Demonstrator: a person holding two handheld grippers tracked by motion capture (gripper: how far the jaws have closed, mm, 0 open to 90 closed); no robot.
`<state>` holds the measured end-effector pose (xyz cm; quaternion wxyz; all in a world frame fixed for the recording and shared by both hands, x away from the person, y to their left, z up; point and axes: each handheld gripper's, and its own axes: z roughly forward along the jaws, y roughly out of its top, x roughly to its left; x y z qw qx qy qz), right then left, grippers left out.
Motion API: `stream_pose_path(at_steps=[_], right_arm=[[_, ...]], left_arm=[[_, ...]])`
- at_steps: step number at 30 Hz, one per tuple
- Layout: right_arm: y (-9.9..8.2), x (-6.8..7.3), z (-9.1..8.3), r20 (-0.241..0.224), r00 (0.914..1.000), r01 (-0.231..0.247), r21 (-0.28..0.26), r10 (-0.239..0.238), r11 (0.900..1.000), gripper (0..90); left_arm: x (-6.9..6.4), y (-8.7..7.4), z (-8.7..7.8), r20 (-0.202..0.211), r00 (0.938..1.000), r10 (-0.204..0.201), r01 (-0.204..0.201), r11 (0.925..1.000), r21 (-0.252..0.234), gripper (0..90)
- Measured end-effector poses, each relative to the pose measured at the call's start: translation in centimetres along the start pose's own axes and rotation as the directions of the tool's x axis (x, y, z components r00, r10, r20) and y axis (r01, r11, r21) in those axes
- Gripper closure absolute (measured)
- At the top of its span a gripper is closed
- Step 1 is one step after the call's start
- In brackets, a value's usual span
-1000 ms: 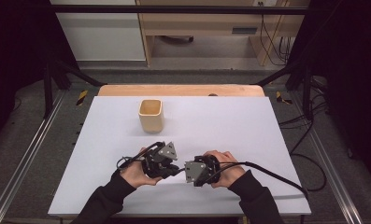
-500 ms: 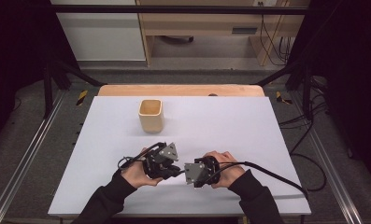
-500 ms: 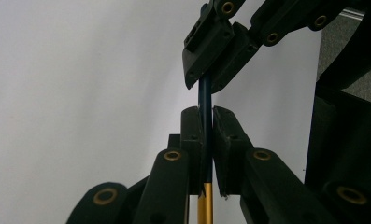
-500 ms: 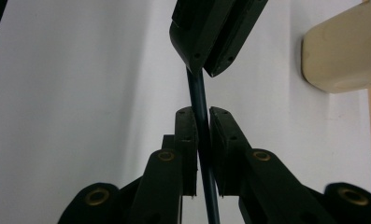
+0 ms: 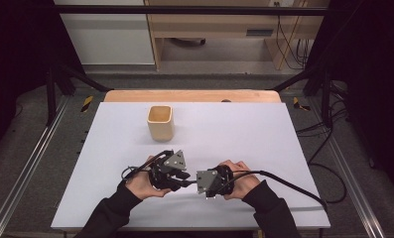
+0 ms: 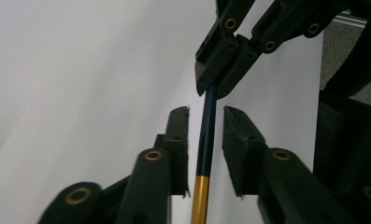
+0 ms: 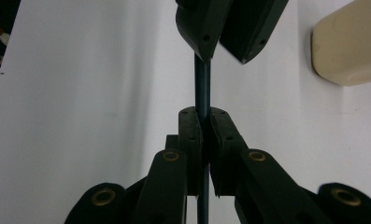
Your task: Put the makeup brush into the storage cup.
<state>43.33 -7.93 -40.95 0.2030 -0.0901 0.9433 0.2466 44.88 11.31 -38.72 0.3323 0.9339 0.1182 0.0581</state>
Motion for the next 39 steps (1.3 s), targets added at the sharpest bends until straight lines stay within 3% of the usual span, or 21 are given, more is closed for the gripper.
stream_pose_path(at_steps=[3, 6, 11, 12, 13, 15, 16, 17, 18, 21, 24, 25, 26, 31, 32, 33, 34, 35, 37, 38, 39], right_arm=[[-0.1, -0.1, 0.1, -0.002, 0.9999, -0.014, 0.009, 0.014, 0.9999, 85.0], [-0.2, -0.3, 0.1, 0.004, 0.9992, -0.04, 0.017, 0.04, 0.9991, 85.0], [-0.3, -0.5, 0.1, 0.009, 0.9978, -0.066, 0.034, 0.065, 0.9973, 84.9], [-0.4, -0.6, 0.0, 0.015, 0.9966, -0.081, 0.04, 0.081, 0.9959, 84.9], [-0.4, -0.6, 0.0, 0.015, 0.9966, -0.081, 0.04, 0.081, 0.9959, 84.9], [-0.5, -0.8, 0.0, 0.02, 0.9958, -0.09, 0.036, 0.09, 0.9953, 85.0], [-0.6, -1.0, -0.1, 0.027, 0.9936, -0.11, 0.035, 0.109, 0.9933, 85.0], [-0.6, -1.0, -0.1, 0.027, 0.9936, -0.11, 0.035, 0.109, 0.9933, 85.0], [-0.7, -1.0, -0.1, 0.03, 0.9902, -0.138, 0.032, 0.137, 0.99, 85.0], [-0.8, -1.2, -0.2, 0.035, 0.9873, -0.156, 0.031, 0.155, 0.9872, 85.0], [-1.2, -1.3, -0.2, 0.043, 0.9771, -0.209, 0.015, 0.208, 0.9778, 85.0], [-1.2, -1.3, -0.2, 0.043, 0.9771, -0.209, 0.015, 0.208, 0.9778, 85.0], [-1.5, -1.4, -0.2, 0.045, 0.971, -0.235, 0.004, 0.235, 0.972, 84.9], [-2.1, -1.3, 0.0, 0.041, 0.9621, -0.269, -0.013, 0.27, 0.963, 84.9], [-2.3, -1.2, 0.0, 0.042, 0.9554, -0.292, -0.02, 0.292, 0.9563, 84.9], [-2.4, -1.2, 0.0, 0.038, 0.9541, -0.296, -0.023, 0.297, 0.9548, 84.9], [-2.7, -1.1, 0.0, 0.045, 0.946, -0.32, -0.036, 0.321, 0.9468, 84.9], [-2.7, -1.1, 0.0, 0.045, 0.946, -0.32, -0.036, 0.321, 0.9468, 84.9], [-3.0, -1.0, 0.0, 0.046, 0.9365, -0.346, -0.049, 0.348, 0.9372, 84.9], [-3.1, -0.9, 0.0, 0.058, 0.9276, -0.366, -0.064, 0.369, 0.9286, 85.0], [-3.1, -0.9, 0.0, 0.058, 0.9276, -0.366, -0.064, 0.369, 0.9286, 85.0]], left_arm=[[0.2, -0.2, -0.6, -0.032, 0.9994, 0.011, -0.011, 0.9999, -0.001, 60.0], [0.5, -0.8, -1.2, -0.059, 0.9981, -0.014, 0.011, 0.999, -0.044, 48.5], [1.1, -1.9, -2.5, -0.116, 0.9912, -0.064, 0.052, 0.9926, -0.11, 40.5], [1.2, -2.3, -3.0, -0.136, 0.9872, -0.084, 0.064, 0.9875, -0.144, 37.2], [1.2, -2.3, -3.0, -0.136, 0.9872, -0.084, 0.064, 0.9875, -0.144, 35.7], [1.3, -2.8, -3.3, -0.151, 0.9821, -0.112, 0.085, 0.9802, -0.179, 34.3], [1.4, -3.2, -3.6, -0.167, 0.9767, -0.135, 0.099, 0.9735, -0.206, 31.3], [1.4, -3.2, -3.6, -0.167, 0.9767, -0.135, 0.099, 0.9735, -0.206, 29.4], [1.5, -3.5, -3.8, -0.176, 0.9736, -0.145, 0.106, 0.9704, -0.217, 28.3], [1.8, -4.1, -4.2, -0.195, 0.9649, -0.176, 0.124, 0.9602, -0.25, 26.9], [2.1, -4.9, -4.5, -0.202, 0.9568, -0.209, 0.149, 0.95, -0.274, 25.2], [2.1, -4.9, -4.5, -0.202, 0.9568, -0.209, 0.149, 0.95, -0.274, 24.6], [2.2, -5.2, -4.6, -0.21, 0.9526, -0.22, 0.156, 0.9455, -0.286, 24.3], [2.3, -5.5, -4.6, -0.217, 0.9433, -0.251, 0.178, 0.9346, -0.308, 23.2], [2.3, -5.6, -4.6, -0.22, 0.9417, -0.255, 0.18, 0.9332, -0.311, 23.0], [2.3, -5.7, -4.6, -0.222, 0.9392, -0.262, 0.185, 0.9301, -0.317, 22.9], [2.3, -5.8, -4.6, -0.223, 0.9368, -0.27, 0.19, 0.9268, -0.324, 22.8], [2.4, -5.9, -4.6, -0.224, 0.9342, -0.278, 0.196, 0.9237, -0.329, 22.8], [2.4, -6.1, -4.6, -0.221, 0.9299, -0.294, 0.207, 0.9157, -0.344, 22.7], [2.4, -6.3, -4.6, -0.221, 0.9274, -0.302, 0.211, 0.9098, -0.357, 22.8], [2.4, -6.3, -4.6, -0.221, 0.9274, -0.302, 0.211, 0.9098, -0.357, 22.7]])
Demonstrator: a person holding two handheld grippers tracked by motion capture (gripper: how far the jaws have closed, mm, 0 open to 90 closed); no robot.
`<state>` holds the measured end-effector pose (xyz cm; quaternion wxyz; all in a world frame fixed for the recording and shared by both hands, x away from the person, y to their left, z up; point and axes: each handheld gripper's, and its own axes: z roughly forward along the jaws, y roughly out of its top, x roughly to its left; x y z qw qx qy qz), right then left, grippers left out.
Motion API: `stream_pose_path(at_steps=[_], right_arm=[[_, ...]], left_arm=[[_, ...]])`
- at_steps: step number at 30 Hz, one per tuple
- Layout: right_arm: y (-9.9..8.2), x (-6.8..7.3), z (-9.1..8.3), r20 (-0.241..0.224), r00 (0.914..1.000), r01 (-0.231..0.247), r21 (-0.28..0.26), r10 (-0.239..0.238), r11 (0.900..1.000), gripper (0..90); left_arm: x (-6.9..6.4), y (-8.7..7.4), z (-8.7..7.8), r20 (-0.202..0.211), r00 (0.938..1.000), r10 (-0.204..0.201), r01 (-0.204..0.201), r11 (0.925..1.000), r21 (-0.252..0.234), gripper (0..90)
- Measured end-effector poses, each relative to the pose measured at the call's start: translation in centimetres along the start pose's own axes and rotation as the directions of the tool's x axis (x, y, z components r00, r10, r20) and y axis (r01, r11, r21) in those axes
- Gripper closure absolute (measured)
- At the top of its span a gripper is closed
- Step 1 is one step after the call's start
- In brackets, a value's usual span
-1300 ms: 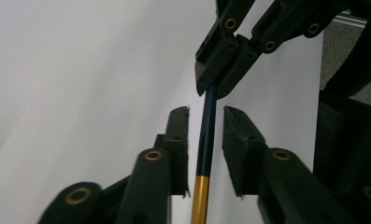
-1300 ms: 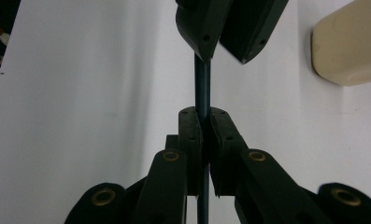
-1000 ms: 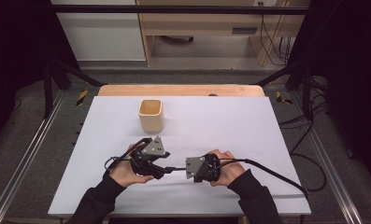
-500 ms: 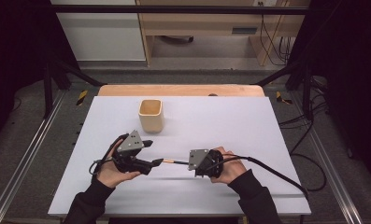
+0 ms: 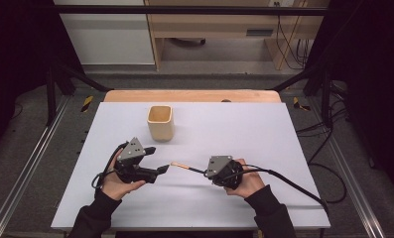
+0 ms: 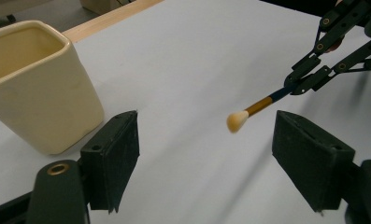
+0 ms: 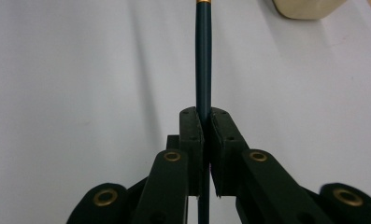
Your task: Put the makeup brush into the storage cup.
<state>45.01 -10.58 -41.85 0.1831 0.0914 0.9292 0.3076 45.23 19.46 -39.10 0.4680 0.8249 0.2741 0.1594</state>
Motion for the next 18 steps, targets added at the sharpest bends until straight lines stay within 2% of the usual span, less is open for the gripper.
stream_pose_path(at_steps=[4, 5, 6, 7, 12, 15, 18], right_arm=[[-0.4, 0.0, -0.1, 0.024, 0.9968, -0.075, -0.059, 0.077, 0.9954, 84.9], [-0.6, -0.1, -0.2, 0.023, 0.9936, -0.108, -0.092, 0.111, 0.9898, 84.9], [-0.6, -0.1, -0.2, 0.023, 0.9936, -0.108, -0.092, 0.111, 0.9898, 84.9], [-0.8, -0.1, -0.1, 0.02, 0.9906, -0.132, -0.124, 0.136, 0.9835, 84.9], [-1.0, -0.3, -0.2, 0.033, 0.9855, -0.16, -0.137, 0.166, 0.9775, 84.9], [-1.0, -0.3, -0.2, 0.03, 0.9785, -0.197, -0.164, 0.204, 0.9667, 84.9], [-0.9, -0.2, -0.2, 0.039, 0.9752, -0.208, -0.174, 0.218, 0.9626, 84.9]], left_arm=[[0.1, -0.3, -0.1, -0.005, 0.9998, -0.018, 0.018, 0.9997, -0.014, 22.7], [0.2, -0.5, -0.1, -0.008, 0.9994, -0.035, 0.034, 0.999, -0.028, 22.7], [0.2, -0.5, -0.1, -0.008, 0.9994, -0.035, 0.034, 0.999, -0.028, 22.7], [0.3, -0.6, -0.2, -0.011, 0.9987, -0.049, 0.048, 0.998, -0.04, 22.7], [0.4, -0.9, -0.2, -0.01, 0.9962, -0.086, 0.085, 0.9933, -0.078, 22.2], [0.5, -1.2, 0.0, -0.017, 0.9937, -0.111, 0.109, 0.9888, -0.102, 21.3], [0.4, -1.4, 0.2, -0.026, 0.9923, -0.121, 0.117, 0.9864, -0.115, 21.2]])
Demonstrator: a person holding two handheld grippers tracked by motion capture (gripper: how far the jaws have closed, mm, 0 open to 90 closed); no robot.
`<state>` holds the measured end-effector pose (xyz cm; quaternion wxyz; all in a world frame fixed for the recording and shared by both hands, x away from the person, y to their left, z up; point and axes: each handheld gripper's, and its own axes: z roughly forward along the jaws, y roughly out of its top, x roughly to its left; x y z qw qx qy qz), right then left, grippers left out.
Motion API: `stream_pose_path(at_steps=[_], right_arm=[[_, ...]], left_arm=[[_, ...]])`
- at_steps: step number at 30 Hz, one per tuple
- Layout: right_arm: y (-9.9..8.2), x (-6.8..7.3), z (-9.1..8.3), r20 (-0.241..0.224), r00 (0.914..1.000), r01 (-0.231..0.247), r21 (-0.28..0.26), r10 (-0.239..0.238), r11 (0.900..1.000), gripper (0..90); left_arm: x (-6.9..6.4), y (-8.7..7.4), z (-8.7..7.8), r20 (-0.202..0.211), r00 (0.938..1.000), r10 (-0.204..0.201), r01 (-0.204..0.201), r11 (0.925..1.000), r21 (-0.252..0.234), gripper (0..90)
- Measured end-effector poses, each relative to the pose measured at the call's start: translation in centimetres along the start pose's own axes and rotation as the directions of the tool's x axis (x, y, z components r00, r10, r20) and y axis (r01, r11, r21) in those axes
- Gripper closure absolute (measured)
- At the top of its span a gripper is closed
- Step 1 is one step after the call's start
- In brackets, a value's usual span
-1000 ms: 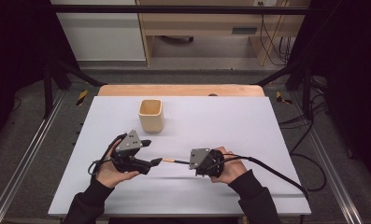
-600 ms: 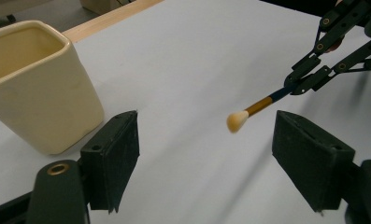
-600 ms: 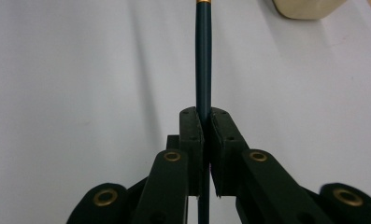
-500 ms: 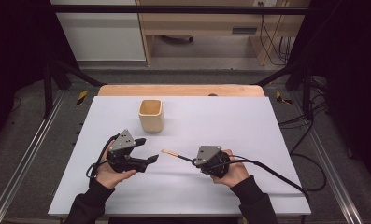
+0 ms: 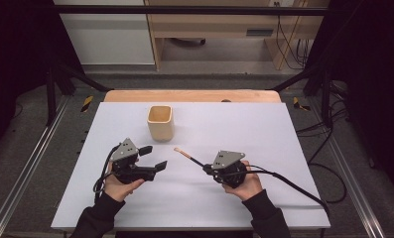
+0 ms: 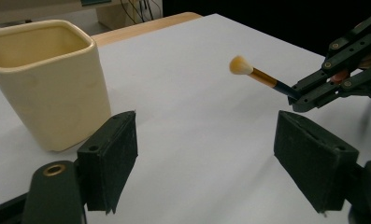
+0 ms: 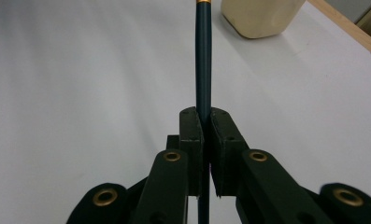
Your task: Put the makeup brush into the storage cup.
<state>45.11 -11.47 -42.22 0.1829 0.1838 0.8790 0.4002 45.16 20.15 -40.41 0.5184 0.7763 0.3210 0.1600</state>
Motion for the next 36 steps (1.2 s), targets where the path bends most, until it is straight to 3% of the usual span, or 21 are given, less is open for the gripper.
stream_pose_path(at_steps=[1, 10, 24, 34, 36], right_arm=[[0.0, 0.0, 0.0, 0.008, 0.9996, -0.026, -0.012, 0.026, 0.9996, 84.9], [0.1, 0.3, 0.3, 0.012, 0.995, -0.098, -0.069, 0.1, 0.9927, 84.9], [0.1, 0.9, 1.1, -0.005, 0.9869, -0.161, -0.107, 0.161, 0.9812, 84.9], [0.1, 1.1, 1.3, -0.003, 0.9814, -0.191, -0.131, 0.192, 0.9728, 84.9], [0.1, 1.1, 1.3, 0.0, 0.9809, -0.193, -0.134, 0.194, 0.9721, 85.0]], left_arm=[[-0.1, -0.1, 0.1, -0.008, 1.0, -0.003, 0.002, 1.0, -0.006, 21.2], [-0.6, -0.6, 0.6, -0.023, 0.9988, -0.042, 0.04, 0.9971, -0.065, 21.1], [-1.7, -1.2, 1.5, -0.018, 0.9955, -0.093, 0.091, 0.9888, -0.119, 21.1], [-2.2, -1.1, 2.0, -0.006, 0.99, -0.141, 0.138, 0.9753, -0.173, 21.6], [-2.3, -1.0, 2.1, -0.003, 0.9876, -0.157, 0.154, 0.9699, -0.189, 21.9]])
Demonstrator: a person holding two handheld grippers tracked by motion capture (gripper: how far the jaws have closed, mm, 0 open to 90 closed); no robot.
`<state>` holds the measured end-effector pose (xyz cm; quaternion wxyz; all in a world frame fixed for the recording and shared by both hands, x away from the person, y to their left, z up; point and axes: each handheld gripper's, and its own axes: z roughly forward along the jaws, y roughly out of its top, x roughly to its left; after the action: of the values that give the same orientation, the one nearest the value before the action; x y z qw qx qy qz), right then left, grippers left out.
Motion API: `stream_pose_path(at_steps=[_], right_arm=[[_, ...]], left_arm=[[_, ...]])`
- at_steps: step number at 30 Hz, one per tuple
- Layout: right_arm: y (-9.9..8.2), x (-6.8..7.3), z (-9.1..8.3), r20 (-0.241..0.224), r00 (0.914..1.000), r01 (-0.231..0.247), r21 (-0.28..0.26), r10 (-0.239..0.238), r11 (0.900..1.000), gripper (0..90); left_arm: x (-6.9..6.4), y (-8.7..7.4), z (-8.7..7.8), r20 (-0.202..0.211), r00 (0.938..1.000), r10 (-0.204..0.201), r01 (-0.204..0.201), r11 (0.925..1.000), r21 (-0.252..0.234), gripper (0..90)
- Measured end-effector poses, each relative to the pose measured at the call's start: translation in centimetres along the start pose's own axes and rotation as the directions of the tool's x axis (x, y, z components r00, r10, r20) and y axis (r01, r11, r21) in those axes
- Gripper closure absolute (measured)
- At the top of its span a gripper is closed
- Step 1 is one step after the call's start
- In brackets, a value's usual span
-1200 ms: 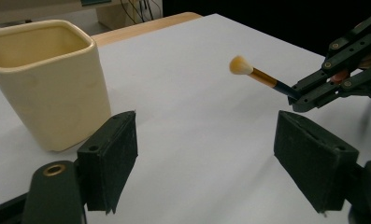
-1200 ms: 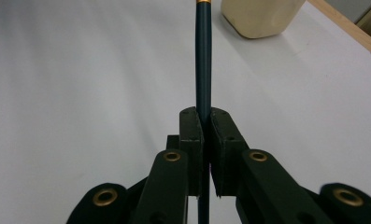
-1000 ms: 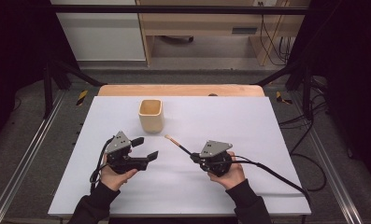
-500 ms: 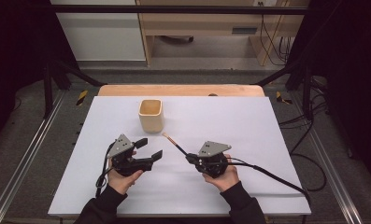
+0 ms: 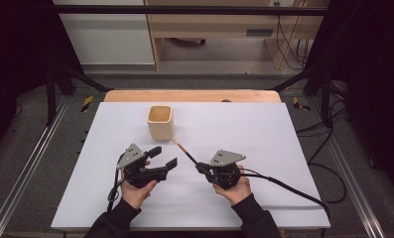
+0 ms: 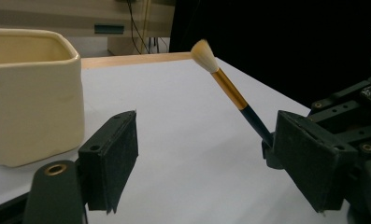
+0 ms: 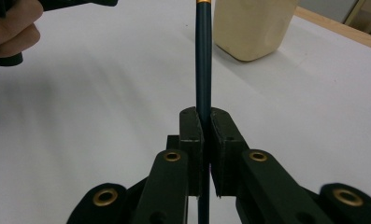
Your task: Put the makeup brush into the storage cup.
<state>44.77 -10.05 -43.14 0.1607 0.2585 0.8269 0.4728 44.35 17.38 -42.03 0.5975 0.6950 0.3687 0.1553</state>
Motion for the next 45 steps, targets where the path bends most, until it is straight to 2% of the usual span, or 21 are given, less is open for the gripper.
stream_pose_path(at_steps=[16, 25, 29, 45], right_arm=[[0.0, 0.1, 0.1, 0.019, 0.9997, -0.014, -0.031, 0.015, 0.9994, 85.0], [0.0, 0.2, 0.0, 0.028, 0.9995, -0.014, -0.045, 0.015, 0.9989, 85.0], [0.1, 0.2, 0.1, 0.025, 0.9995, -0.016, -0.049, 0.017, 0.9987, 84.9], [0.1, 0.4, 0.2, 0.023, 0.9995, -0.019, -0.061, 0.02, 0.998, 85.0]], left_arm=[[-0.8, 0.8, 1.1, -0.001, 0.9996, -0.028, 0.028, 0.9982, -0.053, 24.6], [-1.2, 0.9, 1.9, 0.004, 0.9993, -0.037, 0.037, 0.9973, -0.063, 29.0], [-1.2, 0.9, 2.2, 0.003, 0.9978, -0.067, 0.067, 0.9956, -0.065, 32.9], [-1.6, 0.8, 2.9, 0.022, 0.9938, -0.109, 0.11, 0.9916, -0.067, 52.2]])
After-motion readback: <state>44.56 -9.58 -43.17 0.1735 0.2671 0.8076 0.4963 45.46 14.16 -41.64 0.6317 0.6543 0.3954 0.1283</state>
